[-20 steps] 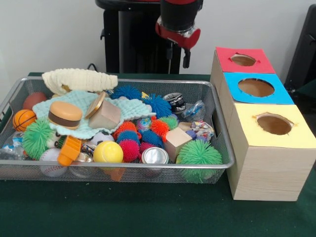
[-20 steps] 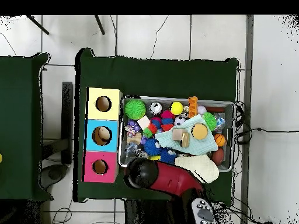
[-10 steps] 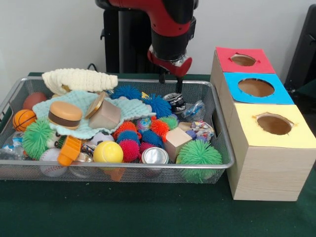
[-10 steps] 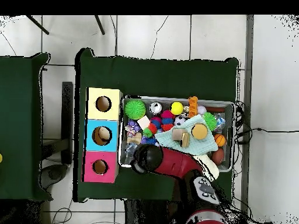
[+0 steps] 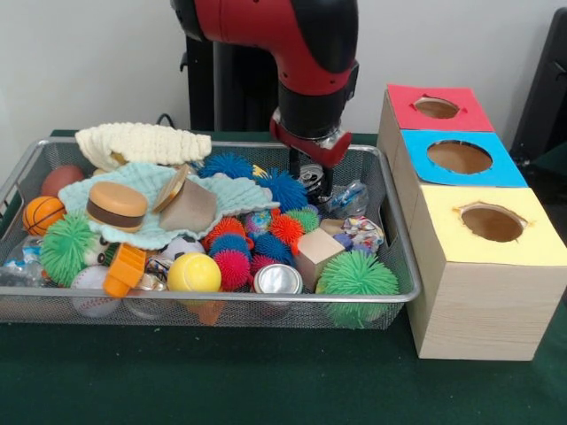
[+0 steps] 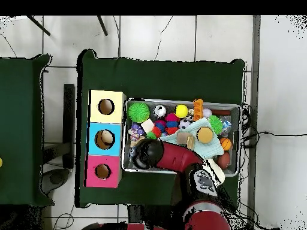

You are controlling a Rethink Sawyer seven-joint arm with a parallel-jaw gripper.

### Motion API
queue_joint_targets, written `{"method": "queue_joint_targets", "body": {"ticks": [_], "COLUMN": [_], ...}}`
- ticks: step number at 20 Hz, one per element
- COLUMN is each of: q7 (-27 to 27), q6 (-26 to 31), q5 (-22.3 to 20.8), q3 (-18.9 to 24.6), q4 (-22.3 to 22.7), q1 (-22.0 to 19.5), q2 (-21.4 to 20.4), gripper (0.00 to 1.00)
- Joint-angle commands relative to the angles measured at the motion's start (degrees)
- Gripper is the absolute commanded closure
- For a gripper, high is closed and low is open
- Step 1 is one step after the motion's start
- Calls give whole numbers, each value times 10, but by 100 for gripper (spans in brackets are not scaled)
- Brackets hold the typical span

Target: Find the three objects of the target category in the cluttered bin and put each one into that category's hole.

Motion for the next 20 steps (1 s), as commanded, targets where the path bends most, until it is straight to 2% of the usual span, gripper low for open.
{"method": "queue_joint_targets", "body": {"ticks": [1,3,5,9,20], "q7": [110,123,122,109,92], "q6": [-62,-97,-132,-207,-266], "q5": [36,39,39,26,2], "q3": [17,19,32,65,93], "q4": [-51,-13,11,42,126], "q1": [24,32,27,1,-36], "q2": [19,0,1,27,2], "gripper": [0,0,0,0,0]}}
